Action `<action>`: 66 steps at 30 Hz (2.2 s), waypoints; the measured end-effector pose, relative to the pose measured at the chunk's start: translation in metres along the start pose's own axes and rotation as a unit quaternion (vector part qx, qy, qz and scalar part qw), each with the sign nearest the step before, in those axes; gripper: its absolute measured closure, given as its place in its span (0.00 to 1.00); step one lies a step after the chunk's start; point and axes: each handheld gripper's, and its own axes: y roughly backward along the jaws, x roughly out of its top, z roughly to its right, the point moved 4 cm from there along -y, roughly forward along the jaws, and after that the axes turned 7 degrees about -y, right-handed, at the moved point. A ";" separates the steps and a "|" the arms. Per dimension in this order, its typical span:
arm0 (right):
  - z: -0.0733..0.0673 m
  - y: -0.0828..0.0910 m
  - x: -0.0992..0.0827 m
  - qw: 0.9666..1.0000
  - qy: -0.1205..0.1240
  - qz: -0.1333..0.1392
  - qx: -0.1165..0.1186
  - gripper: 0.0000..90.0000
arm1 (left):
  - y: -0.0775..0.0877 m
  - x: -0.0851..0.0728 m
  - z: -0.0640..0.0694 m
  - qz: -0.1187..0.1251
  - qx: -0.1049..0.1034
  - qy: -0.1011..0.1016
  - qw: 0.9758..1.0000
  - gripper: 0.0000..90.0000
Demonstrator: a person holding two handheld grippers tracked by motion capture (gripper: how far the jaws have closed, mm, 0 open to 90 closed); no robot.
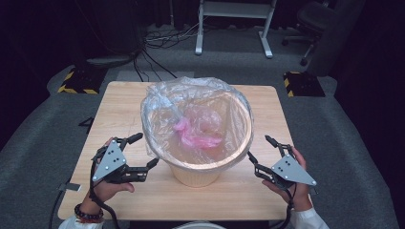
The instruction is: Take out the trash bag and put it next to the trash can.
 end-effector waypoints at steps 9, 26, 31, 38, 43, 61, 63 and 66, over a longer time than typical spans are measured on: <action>-0.007 -0.001 0.014 0.999 0.022 0.029 -0.005 0.42 | 0.011 0.012 0.004 0.029 0.021 -0.012 0.999 0.29; -0.013 0.015 0.040 0.992 0.066 0.106 0.010 0.90 | 0.008 0.016 0.010 0.046 0.033 -0.017 0.998 0.40; -0.013 0.017 0.044 0.991 0.069 0.113 0.005 0.95 | 0.008 0.016 0.013 0.051 0.033 -0.023 0.998 0.45; -0.014 0.019 0.058 0.989 0.064 0.135 0.003 0.99 | 0.007 0.017 0.018 0.054 0.024 -0.019 0.998 0.37; -0.018 0.016 0.068 0.987 0.065 0.147 0.011 0.99 | 0.009 0.021 0.025 0.062 0.025 -0.025 0.997 0.35; -0.032 0.032 0.066 0.989 0.089 0.112 0.031 0.58 | 0.014 0.031 0.030 0.071 0.053 -0.062 0.994 0.64; -0.035 0.034 0.060 0.990 0.088 0.095 0.059 0.54 | 0.015 0.031 0.031 0.071 0.048 -0.068 0.994 0.72; -0.040 0.032 0.052 0.988 0.119 0.080 0.053 0.50 | 0.015 0.031 0.032 0.071 0.041 -0.070 0.994 0.75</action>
